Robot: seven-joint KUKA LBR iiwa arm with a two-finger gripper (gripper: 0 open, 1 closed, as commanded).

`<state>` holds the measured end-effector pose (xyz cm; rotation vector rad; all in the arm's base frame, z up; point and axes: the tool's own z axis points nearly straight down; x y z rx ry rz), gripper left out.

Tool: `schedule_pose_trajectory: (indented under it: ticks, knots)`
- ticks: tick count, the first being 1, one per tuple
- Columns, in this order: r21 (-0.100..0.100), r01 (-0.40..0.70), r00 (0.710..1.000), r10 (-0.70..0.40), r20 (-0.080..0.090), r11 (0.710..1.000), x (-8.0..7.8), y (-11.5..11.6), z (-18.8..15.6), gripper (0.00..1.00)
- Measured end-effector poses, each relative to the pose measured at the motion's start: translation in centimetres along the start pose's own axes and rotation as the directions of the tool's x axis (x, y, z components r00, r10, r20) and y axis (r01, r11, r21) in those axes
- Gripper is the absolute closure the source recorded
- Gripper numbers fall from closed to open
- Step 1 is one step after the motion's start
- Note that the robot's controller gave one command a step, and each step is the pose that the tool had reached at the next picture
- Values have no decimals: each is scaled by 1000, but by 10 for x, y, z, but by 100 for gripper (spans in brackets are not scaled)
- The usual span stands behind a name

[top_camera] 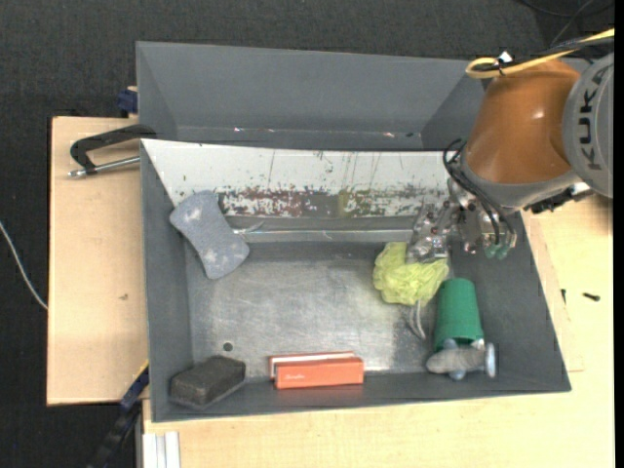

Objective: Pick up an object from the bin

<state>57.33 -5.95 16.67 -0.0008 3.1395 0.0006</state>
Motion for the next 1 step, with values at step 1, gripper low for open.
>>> schedule_pose_trajectory:
  ticks: [1]
  knots:
    - [-1,-12,1000,12,-4,1000,3,0,-44,100]
